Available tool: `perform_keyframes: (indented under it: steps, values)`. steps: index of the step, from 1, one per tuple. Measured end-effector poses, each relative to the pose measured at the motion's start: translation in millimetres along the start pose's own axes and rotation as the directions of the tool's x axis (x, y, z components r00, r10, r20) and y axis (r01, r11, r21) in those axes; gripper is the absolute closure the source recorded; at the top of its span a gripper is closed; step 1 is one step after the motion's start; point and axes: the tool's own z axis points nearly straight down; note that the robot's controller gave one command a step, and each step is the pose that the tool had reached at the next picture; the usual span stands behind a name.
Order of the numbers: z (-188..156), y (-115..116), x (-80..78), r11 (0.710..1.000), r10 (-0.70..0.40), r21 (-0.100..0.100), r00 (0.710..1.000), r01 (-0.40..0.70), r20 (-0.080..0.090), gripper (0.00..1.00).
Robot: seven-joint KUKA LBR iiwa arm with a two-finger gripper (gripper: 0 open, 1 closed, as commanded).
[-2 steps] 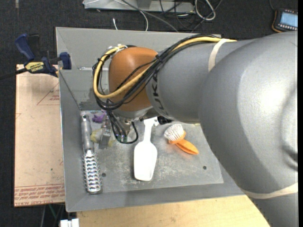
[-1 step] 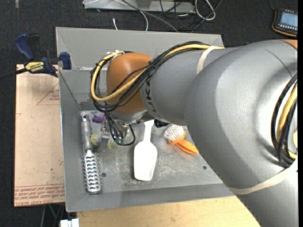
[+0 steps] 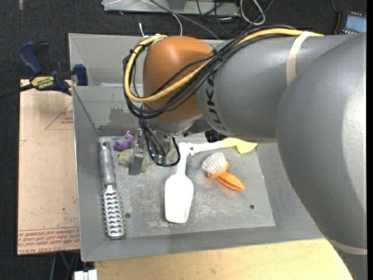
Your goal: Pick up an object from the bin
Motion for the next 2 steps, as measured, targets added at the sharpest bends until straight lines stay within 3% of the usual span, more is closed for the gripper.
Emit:
perform_keyframes:
  steps: [1,2]
  values:
    - [-29,2,-1.2,1.0,0.001,-0.003,1.0,-0.001,0.005,1.0]
    - [-25,-53,-28.5,0.994,-0.107,0.0,0.994,0.107,0.008,1.0]
